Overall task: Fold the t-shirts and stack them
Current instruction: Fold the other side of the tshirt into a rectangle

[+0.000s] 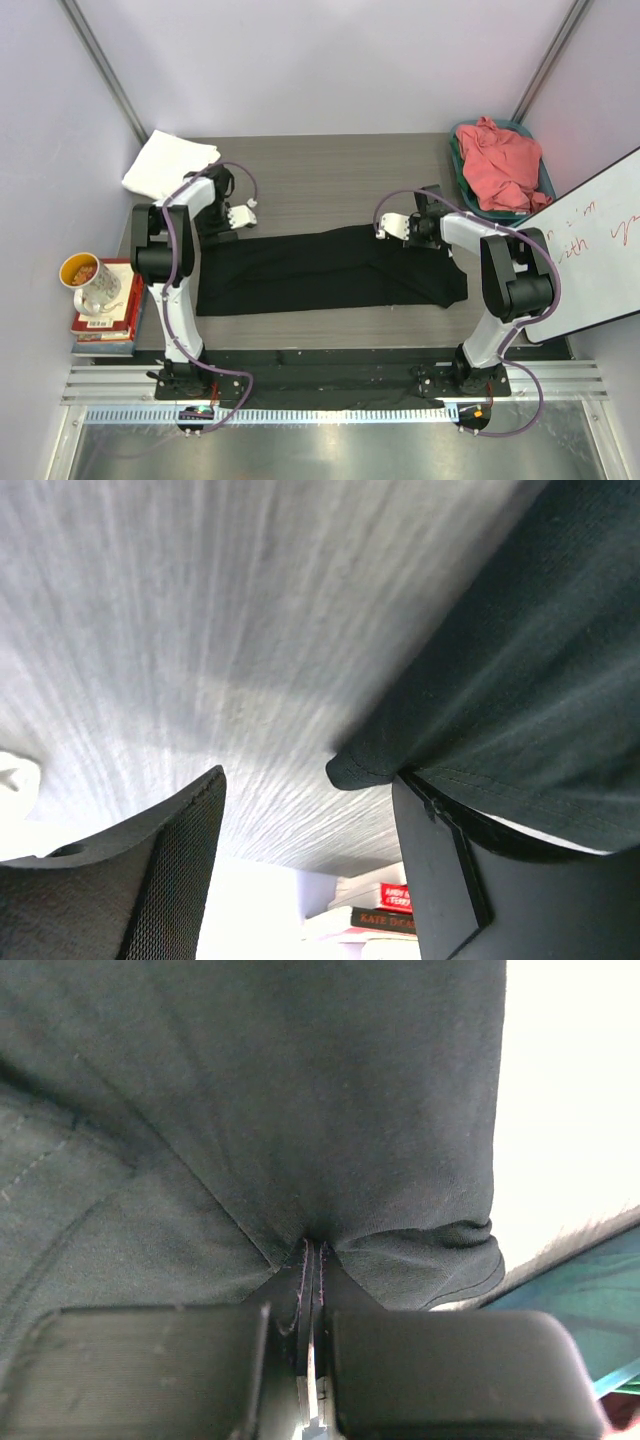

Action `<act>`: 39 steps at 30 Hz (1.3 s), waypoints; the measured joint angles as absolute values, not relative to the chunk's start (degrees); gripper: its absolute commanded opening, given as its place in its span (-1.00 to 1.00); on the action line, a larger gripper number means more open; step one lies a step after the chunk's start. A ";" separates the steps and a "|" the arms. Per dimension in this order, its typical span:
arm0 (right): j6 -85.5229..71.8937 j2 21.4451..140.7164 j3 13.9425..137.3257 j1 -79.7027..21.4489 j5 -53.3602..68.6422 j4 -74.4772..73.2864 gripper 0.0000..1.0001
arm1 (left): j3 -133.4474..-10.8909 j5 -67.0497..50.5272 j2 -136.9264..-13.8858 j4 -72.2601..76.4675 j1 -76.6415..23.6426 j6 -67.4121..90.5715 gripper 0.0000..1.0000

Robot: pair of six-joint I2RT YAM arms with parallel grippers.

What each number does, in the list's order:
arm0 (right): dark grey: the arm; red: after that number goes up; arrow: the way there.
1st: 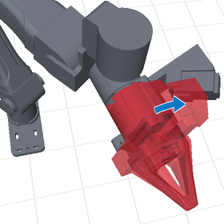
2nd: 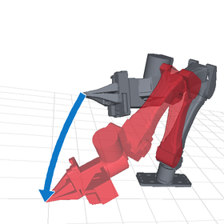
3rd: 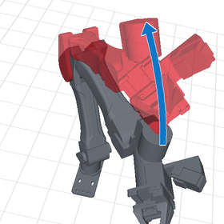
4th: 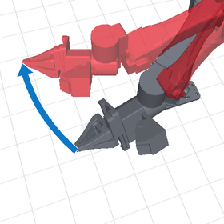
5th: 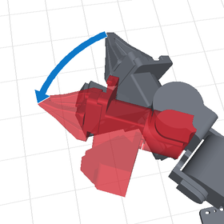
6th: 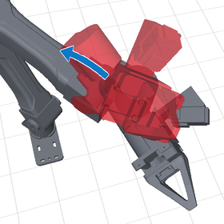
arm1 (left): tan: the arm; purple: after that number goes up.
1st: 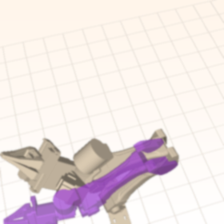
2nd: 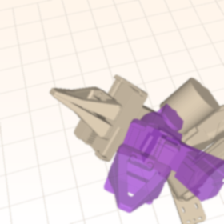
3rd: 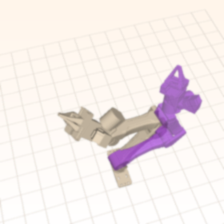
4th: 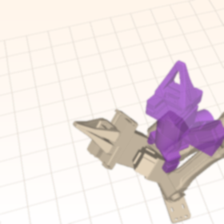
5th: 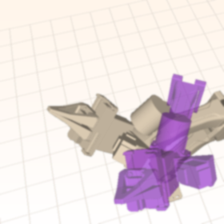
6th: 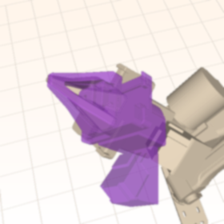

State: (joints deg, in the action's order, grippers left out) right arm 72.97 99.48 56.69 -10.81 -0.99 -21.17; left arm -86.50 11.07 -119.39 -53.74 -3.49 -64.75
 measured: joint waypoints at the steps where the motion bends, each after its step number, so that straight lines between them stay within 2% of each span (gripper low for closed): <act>1: 73.45 99.44 56.49 -10.81 -1.13 -20.86 -0.98 | -86.28 11.75 -119.31 -53.04 -3.60 -64.66 0.35; 12: 75.22 99.24 55.51 -10.81 -1.85 -18.94 -0.98 | -85.14 17.26 -118.98 -43.90 -3.90 -62.65 0.36; 21: 75.24 98.91 54.96 -10.81 -1.89 -18.24 -0.97 | -84.27 16.23 -117.93 -38.89 -3.79 -61.89 0.37; 29: 71.75 98.89 56.25 -10.76 -1.93 -18.87 -0.70 | -84.31 16.56 -115.94 -37.50 -3.62 -60.36 0.41; 35: 65.23 98.89 66.43 -10.72 1.26 -25.36 -0.51 | -84.88 15.79 -112.12 -37.54 -3.64 -59.07 0.44; 39: 61.12 98.89 78.24 -10.48 9.96 -36.75 -0.53 | -84.88 11.29 -107.02 -40.05 -3.81 -59.20 0.45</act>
